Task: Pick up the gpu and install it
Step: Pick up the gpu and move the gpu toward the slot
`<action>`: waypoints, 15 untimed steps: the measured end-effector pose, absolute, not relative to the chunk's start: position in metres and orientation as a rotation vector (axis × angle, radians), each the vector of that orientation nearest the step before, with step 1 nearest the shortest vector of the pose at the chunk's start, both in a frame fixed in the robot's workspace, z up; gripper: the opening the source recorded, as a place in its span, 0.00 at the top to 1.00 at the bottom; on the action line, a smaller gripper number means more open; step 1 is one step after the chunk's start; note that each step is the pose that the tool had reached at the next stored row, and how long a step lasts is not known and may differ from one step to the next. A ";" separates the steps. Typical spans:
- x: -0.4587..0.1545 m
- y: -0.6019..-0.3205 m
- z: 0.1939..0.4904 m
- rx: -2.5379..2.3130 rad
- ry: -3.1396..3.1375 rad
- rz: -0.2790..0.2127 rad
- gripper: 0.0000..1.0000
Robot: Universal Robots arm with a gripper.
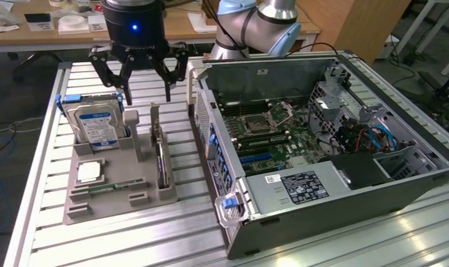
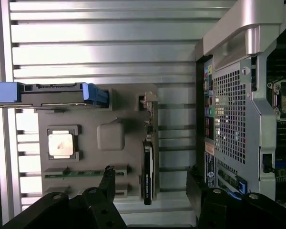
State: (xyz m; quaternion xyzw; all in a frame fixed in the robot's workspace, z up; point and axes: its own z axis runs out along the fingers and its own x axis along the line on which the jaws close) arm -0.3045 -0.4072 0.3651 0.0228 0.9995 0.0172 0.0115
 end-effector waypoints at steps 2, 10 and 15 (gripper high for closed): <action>-0.305 -0.407 0.364 0.071 3.117 0.064 0.29; -0.305 -0.408 0.361 0.072 3.117 0.095 0.29; -0.305 -0.408 0.359 0.072 3.116 0.111 0.29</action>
